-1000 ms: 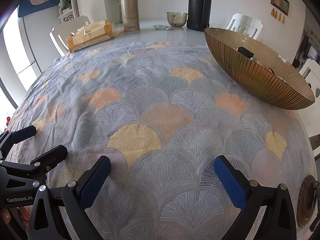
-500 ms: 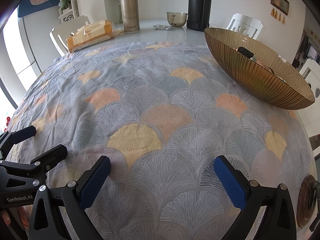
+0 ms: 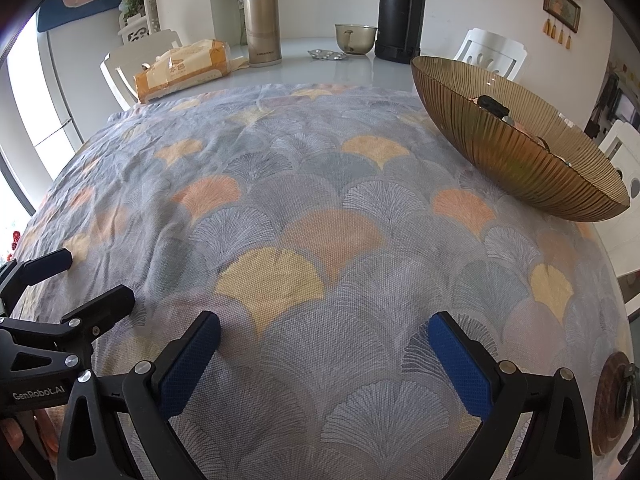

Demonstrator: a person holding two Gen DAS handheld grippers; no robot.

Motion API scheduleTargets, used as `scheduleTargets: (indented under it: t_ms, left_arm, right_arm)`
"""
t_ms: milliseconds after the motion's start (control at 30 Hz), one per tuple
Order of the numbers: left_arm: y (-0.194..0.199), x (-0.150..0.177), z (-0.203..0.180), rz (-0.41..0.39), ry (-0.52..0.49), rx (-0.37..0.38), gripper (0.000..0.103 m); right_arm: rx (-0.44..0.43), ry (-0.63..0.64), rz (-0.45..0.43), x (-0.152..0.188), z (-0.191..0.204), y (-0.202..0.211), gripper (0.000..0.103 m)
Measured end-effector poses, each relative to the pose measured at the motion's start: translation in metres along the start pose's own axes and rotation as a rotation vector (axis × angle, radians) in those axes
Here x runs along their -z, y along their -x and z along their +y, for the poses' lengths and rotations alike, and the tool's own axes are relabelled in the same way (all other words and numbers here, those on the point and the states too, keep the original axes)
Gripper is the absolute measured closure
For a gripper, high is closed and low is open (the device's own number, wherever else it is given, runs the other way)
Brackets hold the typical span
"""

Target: Organize rigid objects

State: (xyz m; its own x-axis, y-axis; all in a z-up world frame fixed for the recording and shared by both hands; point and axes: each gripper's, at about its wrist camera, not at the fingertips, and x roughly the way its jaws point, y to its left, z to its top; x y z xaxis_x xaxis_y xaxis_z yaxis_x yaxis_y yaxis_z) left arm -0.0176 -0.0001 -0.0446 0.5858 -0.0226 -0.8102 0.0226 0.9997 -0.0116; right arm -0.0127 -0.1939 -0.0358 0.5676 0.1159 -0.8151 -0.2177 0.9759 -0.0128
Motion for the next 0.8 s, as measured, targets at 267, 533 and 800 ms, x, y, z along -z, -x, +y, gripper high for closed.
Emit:
scheduleTargets:
  t_ms: [267, 533, 800]
  left_arm:
    - [0.0005, -0.0004, -0.0002, 0.000, 0.000, 0.000, 0.000]
    - [0.0008, -0.0005, -0.0002, 0.000, 0.000, 0.000, 0.000]
    - [-0.0013, 0.0008, -0.0010, 0.001, 0.001, 0.001, 0.000]
  right_arm:
    - [0.000, 0.000, 0.000, 0.0000, 0.0001, -0.0001, 0.000]
    - [0.000, -0.001, 0.000, -0.0002, 0.0002, -0.0002, 0.000]
    - [0.000, -0.001, -0.001, 0.0000, 0.0000, -0.0005, 0.000]
